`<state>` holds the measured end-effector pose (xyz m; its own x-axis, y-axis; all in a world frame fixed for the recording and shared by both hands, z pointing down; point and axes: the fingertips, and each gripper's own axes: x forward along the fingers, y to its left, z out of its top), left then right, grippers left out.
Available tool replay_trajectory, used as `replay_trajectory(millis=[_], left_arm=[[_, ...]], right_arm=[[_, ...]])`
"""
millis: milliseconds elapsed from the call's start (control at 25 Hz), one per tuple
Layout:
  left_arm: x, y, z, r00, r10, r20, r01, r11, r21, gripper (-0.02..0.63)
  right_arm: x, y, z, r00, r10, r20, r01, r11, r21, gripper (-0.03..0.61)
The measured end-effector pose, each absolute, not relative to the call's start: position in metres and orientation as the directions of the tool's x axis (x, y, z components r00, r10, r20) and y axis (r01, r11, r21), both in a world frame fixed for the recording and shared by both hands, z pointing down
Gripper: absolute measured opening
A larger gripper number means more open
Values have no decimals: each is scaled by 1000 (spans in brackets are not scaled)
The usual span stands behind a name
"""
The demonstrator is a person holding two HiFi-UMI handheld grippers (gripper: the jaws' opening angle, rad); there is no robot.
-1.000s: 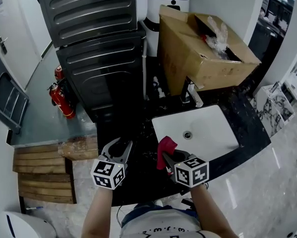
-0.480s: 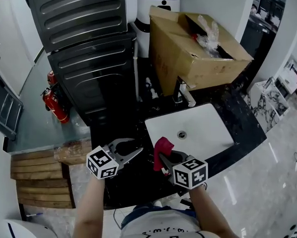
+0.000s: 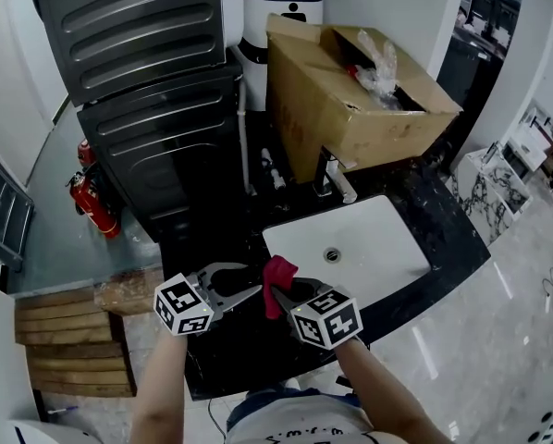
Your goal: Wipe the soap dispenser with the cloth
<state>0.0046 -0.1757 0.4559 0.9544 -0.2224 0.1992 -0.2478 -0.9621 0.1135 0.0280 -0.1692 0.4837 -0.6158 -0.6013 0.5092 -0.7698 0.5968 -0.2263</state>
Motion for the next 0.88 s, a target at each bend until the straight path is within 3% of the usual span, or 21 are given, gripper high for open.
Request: replay_trajectory(millis=[40,120,240,400,560,760,880], left_arm=[[5,-176,457,946,-250,209,-276,-955,108,159],[0,-180,462,909,-345,232,-374,-922,95,295],[-16,-187,460,817,-539,205,-563,-822,82,304],[-24,-176,447,699,-700,149,-715,-690,110,296],[-23,-177,450,521,-832,191,-854,-511,101,227],[-17,-186,451,343,-914,215,-939,-332,86,215],[-19,-193,456,231,-939,255,-973,-227,46,173]], right_arm=[[28,-169,484,-617,-600,510,-771,592,-236,49],[28,-169,483,-619,-596,511,-770,587,-249,49],[28,-170,483,-617,-594,517,-773,581,-256,49],[28,-170,483,-629,-595,500,-770,564,-297,49],[39,-169,482,-631,-630,453,-776,503,-381,49],[70,-168,482,-573,-687,446,-815,425,-393,49],[89,-166,481,-546,-713,439,-829,387,-403,49]])
